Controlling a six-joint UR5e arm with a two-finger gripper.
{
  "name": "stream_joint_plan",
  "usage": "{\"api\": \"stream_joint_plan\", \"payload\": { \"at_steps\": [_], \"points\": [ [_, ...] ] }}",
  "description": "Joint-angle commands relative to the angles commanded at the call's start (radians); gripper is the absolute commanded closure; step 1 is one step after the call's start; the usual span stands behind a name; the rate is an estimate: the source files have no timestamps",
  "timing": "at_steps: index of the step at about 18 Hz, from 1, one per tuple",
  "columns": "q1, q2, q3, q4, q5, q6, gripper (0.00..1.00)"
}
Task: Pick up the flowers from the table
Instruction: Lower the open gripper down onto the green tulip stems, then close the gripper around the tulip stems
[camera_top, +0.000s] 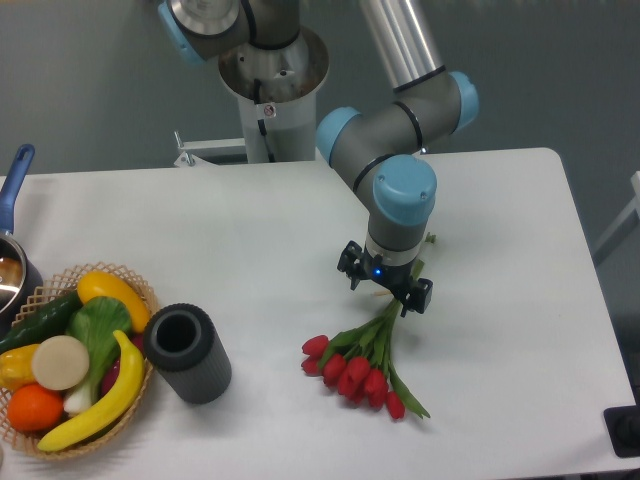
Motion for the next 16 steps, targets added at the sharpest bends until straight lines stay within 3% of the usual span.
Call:
{"api": "stream_joint_plan", "payload": {
  "at_steps": [12, 14, 15, 16],
  "points": [
    [-0.005, -0.055, 0.035, 0.011, 0.0, -0.005, 0.0],
    [-0.006, -0.061, 0.034, 0.058, 0.0, -0.029, 0.0],
    [-0.006, -0.068, 0.032, 0.069, 0.0, -0.035, 0.03],
    [-0.006, -0.068, 0.032, 0.069, 0.0, -0.037, 0.14]
  ]
}}
